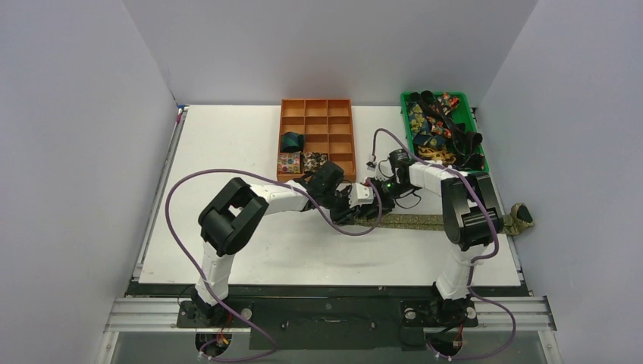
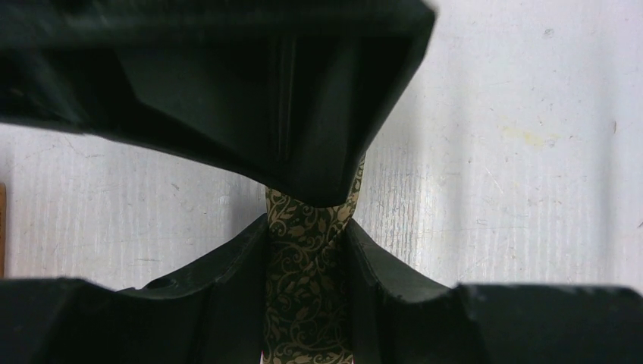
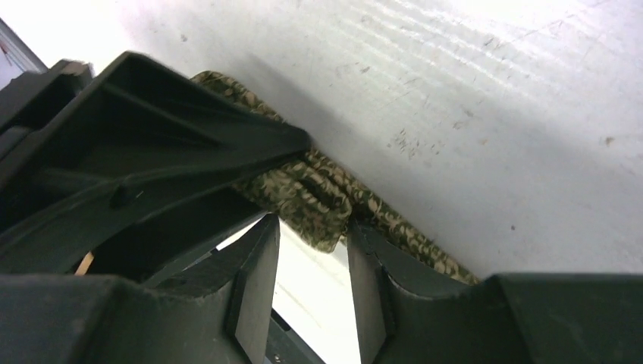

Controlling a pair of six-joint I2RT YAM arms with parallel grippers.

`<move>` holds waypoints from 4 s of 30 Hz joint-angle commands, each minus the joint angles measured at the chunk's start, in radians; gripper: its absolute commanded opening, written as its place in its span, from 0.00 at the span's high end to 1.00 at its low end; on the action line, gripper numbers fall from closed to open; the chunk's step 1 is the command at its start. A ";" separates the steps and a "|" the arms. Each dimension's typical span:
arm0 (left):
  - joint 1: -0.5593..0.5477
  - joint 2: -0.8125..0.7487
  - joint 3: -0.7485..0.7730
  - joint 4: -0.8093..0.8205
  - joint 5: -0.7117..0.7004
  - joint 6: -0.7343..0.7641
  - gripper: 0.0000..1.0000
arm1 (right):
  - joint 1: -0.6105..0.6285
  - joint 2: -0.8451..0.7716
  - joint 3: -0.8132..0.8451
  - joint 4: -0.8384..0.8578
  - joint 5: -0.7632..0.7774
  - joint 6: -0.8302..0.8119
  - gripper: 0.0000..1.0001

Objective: Roll the ties
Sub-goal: Roll the tie at the center of the board.

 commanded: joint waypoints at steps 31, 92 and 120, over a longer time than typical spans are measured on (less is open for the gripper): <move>0.074 -0.174 -0.261 0.276 0.117 0.040 0.65 | 0.059 0.135 0.025 -0.055 0.295 -0.115 1.00; -0.017 0.022 -0.078 -0.043 0.009 0.023 0.67 | 0.015 -0.037 -0.018 -0.032 0.083 -0.047 1.00; -0.050 -0.046 -0.028 0.135 0.066 0.016 0.15 | -0.003 -0.022 -0.005 -0.113 0.134 -0.151 1.00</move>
